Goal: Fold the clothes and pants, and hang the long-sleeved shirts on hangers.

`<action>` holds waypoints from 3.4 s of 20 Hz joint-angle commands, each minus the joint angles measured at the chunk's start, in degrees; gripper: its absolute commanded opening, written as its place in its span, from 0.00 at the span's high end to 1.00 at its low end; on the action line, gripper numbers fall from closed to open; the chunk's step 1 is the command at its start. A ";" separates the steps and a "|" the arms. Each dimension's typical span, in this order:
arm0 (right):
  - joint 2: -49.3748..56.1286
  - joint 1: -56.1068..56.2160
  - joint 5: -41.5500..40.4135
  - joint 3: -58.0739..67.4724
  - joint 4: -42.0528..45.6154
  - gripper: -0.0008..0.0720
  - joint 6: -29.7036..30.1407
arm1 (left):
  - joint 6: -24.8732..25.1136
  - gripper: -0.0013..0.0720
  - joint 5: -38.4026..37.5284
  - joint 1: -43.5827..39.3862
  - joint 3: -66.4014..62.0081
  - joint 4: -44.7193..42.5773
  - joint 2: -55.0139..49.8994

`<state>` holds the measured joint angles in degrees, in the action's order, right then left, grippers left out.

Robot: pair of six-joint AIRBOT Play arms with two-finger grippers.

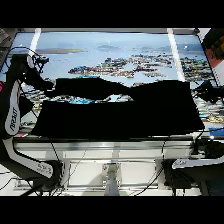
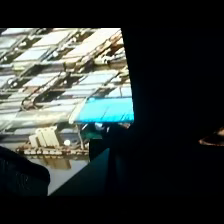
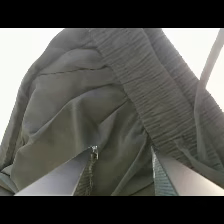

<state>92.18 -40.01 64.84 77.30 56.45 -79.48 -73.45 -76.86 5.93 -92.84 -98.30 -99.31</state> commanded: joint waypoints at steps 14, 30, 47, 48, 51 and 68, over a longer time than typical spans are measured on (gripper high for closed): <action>0.02 0.04 0.44 0.07 0.22 0.44 0.00 | -13.51 0.33 28.09 5.73 0.26 41.44 -8.74; 0.02 0.07 3.30 0.07 -0.83 0.44 0.00 | -13.53 0.33 33.27 6.67 0.24 33.90 -11.61; 0.02 0.07 3.08 0.07 -0.81 0.44 0.00 | 2.64 0.98 26.84 3.28 -2.82 51.04 -7.02; 0.02 0.07 3.08 0.07 -0.81 0.44 0.00 | 2.58 0.98 29.51 2.45 -4.11 51.28 -5.88; 0.02 0.07 3.08 0.07 -0.81 0.44 0.00 | 2.58 0.98 38.25 0.44 -9.44 52.96 -4.20; 0.00 0.07 -3.39 0.09 -4.61 0.44 -3.65 | 21.88 0.98 10.69 13.03 -19.04 73.68 -4.28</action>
<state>92.18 -39.99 62.02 77.36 52.97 -82.81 -53.52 -53.21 15.46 -111.66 -26.89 -103.44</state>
